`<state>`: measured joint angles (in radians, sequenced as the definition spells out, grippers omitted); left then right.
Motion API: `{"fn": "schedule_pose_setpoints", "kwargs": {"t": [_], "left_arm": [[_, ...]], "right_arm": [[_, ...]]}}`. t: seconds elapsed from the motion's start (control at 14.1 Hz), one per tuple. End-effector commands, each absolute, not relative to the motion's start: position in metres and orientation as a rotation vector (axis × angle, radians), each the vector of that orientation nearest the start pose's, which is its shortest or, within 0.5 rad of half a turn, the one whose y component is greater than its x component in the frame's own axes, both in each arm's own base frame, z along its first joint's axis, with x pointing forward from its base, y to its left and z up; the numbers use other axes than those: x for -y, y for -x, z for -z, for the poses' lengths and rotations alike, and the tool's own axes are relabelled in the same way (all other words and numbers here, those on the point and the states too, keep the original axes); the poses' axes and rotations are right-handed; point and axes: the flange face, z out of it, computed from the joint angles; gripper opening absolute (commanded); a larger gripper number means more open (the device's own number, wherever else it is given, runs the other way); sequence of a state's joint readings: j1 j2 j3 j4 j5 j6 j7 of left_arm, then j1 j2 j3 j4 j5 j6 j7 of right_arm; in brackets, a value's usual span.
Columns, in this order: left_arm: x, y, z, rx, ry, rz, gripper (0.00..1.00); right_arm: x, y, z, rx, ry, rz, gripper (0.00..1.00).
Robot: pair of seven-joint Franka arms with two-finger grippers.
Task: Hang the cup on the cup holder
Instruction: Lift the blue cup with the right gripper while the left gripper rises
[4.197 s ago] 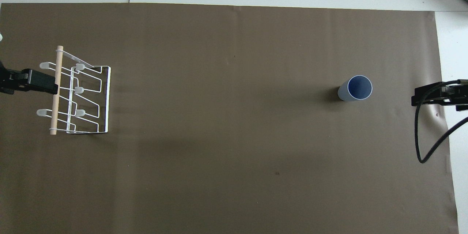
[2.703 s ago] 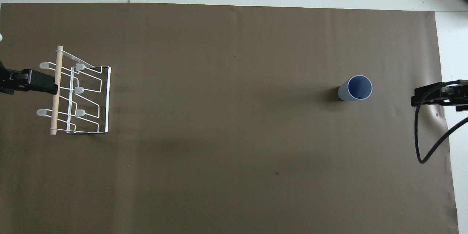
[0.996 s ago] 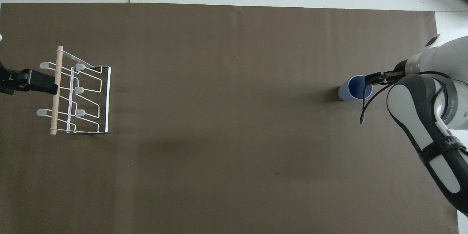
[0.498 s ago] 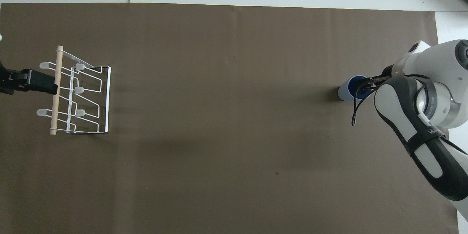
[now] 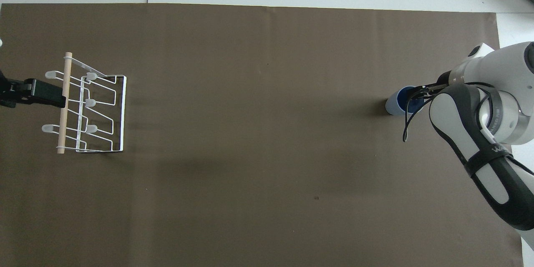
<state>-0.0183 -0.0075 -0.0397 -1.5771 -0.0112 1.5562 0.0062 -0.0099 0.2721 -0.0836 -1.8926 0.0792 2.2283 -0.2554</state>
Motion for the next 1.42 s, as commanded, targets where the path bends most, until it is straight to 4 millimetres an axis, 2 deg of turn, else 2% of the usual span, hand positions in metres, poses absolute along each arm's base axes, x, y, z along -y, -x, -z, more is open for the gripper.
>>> {"fn": "schedule_pose_setpoints", "kwargs": {"t": [0.0,0.14,0.21,0.28,0.43,0.71,0.92,1.21,1.35], "left_arm": [[0.03,-0.546,-0.623,-0.106,3.133,-0.012,1.0],[0.03,-0.546,-0.623,-0.106,3.133,-0.009,1.0],[0.03,-0.546,-0.623,-0.106,3.133,-0.012,1.0],[0.03,-0.546,-0.623,-0.106,3.133,-0.009,1.0],[0.03,-0.546,-0.623,-0.106,3.133,-0.009,1.0],[0.023,-0.544,-0.622,-0.086,3.131,-0.038,1.0],[0.025,-0.544,-0.623,-0.086,3.133,-0.038,1.0],[0.025,-0.544,-0.623,-0.082,3.137,-0.036,1.0],[0.028,-0.544,-0.622,-0.087,3.146,-0.041,1.0]], "right_arm": [[0.053,-0.62,-0.373,0.217,3.073,0.107,0.69],[0.052,-0.619,-0.371,0.219,3.073,0.102,0.67],[0.052,-0.619,-0.371,0.219,3.073,0.102,0.6],[0.052,-0.619,-0.372,0.221,3.072,0.1,0.43],[0.052,-0.62,-0.373,0.209,3.064,0.104,0.0],[0.045,-0.622,-0.381,0.173,3.017,0.112,0.0],[0.038,-0.63,-0.412,0.185,2.989,0.118,0.0],[0.015,-0.641,-0.456,0.14,2.783,0.216,0.0],[0.012,-0.648,-0.482,0.121,2.717,0.249,0.0]]}}
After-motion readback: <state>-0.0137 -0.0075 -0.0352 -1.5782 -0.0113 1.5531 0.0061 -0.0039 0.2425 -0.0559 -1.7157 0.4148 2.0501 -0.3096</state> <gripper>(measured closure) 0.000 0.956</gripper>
